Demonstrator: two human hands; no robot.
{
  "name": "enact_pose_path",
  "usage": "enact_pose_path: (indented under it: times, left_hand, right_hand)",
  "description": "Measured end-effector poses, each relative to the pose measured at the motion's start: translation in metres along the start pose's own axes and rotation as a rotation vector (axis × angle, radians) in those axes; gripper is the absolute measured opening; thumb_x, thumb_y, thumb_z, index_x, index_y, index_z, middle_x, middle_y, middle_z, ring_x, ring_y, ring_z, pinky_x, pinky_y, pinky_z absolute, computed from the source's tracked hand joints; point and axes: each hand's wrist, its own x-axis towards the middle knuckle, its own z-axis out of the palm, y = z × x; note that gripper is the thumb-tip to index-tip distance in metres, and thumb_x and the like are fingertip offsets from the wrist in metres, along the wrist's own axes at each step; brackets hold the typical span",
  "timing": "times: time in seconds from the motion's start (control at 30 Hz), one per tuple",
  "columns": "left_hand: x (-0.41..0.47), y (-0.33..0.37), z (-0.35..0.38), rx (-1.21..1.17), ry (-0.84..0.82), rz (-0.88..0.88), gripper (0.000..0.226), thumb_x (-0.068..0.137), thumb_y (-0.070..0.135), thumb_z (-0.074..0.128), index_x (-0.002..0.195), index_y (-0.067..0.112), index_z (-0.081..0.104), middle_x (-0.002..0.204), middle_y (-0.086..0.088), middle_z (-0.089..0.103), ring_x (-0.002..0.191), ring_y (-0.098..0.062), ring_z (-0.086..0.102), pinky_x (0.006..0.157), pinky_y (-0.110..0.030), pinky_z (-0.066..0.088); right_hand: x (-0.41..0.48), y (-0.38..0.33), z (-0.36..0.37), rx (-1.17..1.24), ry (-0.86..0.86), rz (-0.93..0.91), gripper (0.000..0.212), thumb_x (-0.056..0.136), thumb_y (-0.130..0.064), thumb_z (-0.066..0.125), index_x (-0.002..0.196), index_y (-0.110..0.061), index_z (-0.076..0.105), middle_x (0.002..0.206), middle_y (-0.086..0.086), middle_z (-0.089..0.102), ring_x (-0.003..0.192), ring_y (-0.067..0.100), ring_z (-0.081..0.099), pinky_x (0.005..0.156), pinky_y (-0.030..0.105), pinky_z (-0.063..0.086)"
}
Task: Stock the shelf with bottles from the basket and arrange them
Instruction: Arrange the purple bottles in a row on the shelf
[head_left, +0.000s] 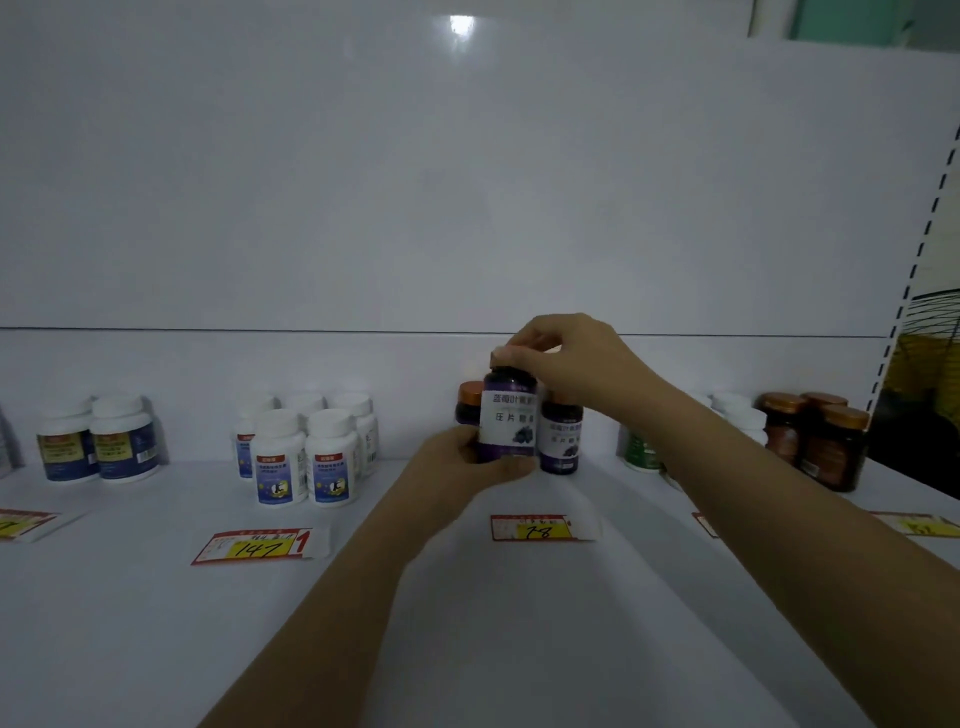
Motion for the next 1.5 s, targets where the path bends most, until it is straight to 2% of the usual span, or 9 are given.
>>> enact_pose_path:
  times: [0.07, 0.27, 0.4, 0.57, 0.87, 1.03, 1.13, 1.33, 1.5]
  left_hand:
    - [-0.002, 0.002, 0.0, -0.102, -0.053, -0.013, 0.024, 0.076, 0.027, 0.074, 0.097, 0.027, 0.063, 0.1, 0.003, 0.071, 0.094, -0.012, 0.067, 0.086, -0.025, 0.053]
    - [-0.002, -0.002, 0.004, -0.105, -0.123, -0.037, 0.024, 0.074, 0.022, 0.075, 0.093, 0.027, 0.062, 0.095, -0.003, 0.073, 0.09, -0.013, 0.069, 0.08, -0.022, 0.055]
    - [-0.001, -0.004, 0.005, -0.098, -0.109, -0.037, 0.027, 0.073, 0.021, 0.076, 0.095, 0.028, 0.062, 0.093, 0.001, 0.073, 0.087, -0.009, 0.069, 0.077, -0.019, 0.055]
    - [-0.001, -0.008, 0.008, -0.002, -0.132, -0.059, 0.04, 0.069, 0.029, 0.079, 0.106, 0.03, 0.063, 0.104, 0.001, 0.072, 0.099, -0.015, 0.067, 0.096, -0.035, 0.05]
    - [-0.004, -0.006, 0.009, -0.006, -0.141, -0.054, 0.048, 0.073, 0.024, 0.077, 0.118, 0.022, 0.062, 0.107, 0.003, 0.071, 0.1, -0.01, 0.066, 0.1, -0.032, 0.047]
    - [-0.002, -0.005, 0.011, 0.09, 0.031, 0.033, 0.044, 0.069, 0.018, 0.082, 0.102, 0.027, 0.054, 0.099, 0.008, 0.065, 0.09, -0.005, 0.062, 0.081, -0.018, 0.051]
    - [0.001, -0.007, 0.013, 0.086, 0.104, 0.023, 0.061, 0.065, 0.018, 0.085, 0.109, 0.021, 0.043, 0.105, 0.004, 0.059, 0.092, -0.01, 0.06, 0.074, -0.016, 0.049]
    - [-0.003, -0.003, 0.009, -0.219, -0.182, -0.085, 0.052, 0.077, 0.01, 0.073, 0.124, 0.02, 0.053, 0.114, -0.003, 0.066, 0.103, -0.017, 0.065, 0.088, -0.028, 0.054]
    - [-0.002, -0.005, 0.011, -0.02, 0.028, 0.007, 0.051, 0.068, 0.019, 0.082, 0.111, 0.026, 0.054, 0.1, 0.01, 0.064, 0.087, 0.0, 0.061, 0.065, -0.011, 0.046]
  right_hand:
    - [-0.004, 0.009, -0.002, 0.248, -0.028, 0.082, 0.024, 0.088, -0.04, 0.062, 0.101, -0.021, 0.069, 0.097, -0.006, 0.07, 0.091, 0.014, 0.066, 0.082, 0.03, 0.055]
    - [-0.017, 0.046, 0.021, 0.705, 0.006, 0.26, 0.022, 0.09, -0.028, 0.062, 0.104, -0.013, 0.069, 0.104, 0.008, 0.071, 0.102, 0.029, 0.066, 0.089, 0.044, 0.055]
    - [-0.016, 0.048, 0.024, 0.719, 0.043, 0.218, 0.024, 0.088, -0.028, 0.065, 0.104, -0.011, 0.07, 0.105, 0.007, 0.071, 0.101, 0.027, 0.066, 0.088, 0.041, 0.056]
    - [-0.019, 0.05, 0.028, 0.739, 0.077, 0.195, 0.018, 0.085, -0.026, 0.068, 0.098, -0.014, 0.071, 0.104, 0.008, 0.071, 0.099, 0.027, 0.066, 0.087, 0.04, 0.056]
    - [-0.02, 0.052, 0.028, 0.711, 0.084, 0.168, 0.025, 0.085, -0.03, 0.068, 0.106, -0.016, 0.069, 0.101, 0.005, 0.072, 0.096, 0.023, 0.068, 0.089, 0.043, 0.055]
    - [-0.021, 0.047, 0.027, 0.797, -0.053, 0.231, 0.044, 0.084, -0.042, 0.065, 0.12, -0.016, 0.058, 0.112, 0.004, 0.066, 0.102, 0.02, 0.063, 0.086, 0.035, 0.055]
    - [-0.022, 0.045, 0.028, 0.806, -0.029, 0.257, 0.041, 0.081, -0.033, 0.07, 0.117, -0.016, 0.059, 0.113, 0.004, 0.065, 0.102, 0.02, 0.064, 0.086, 0.037, 0.056]
    - [-0.023, 0.05, 0.018, 1.008, -0.054, 0.185, 0.041, 0.089, -0.007, 0.06, 0.129, -0.012, 0.053, 0.117, 0.009, 0.064, 0.104, 0.023, 0.063, 0.082, 0.034, 0.055]
    - [-0.026, 0.048, 0.02, 0.844, -0.114, 0.189, 0.051, 0.078, -0.039, 0.067, 0.124, -0.018, 0.056, 0.113, 0.005, 0.066, 0.107, 0.021, 0.061, 0.087, 0.034, 0.051]
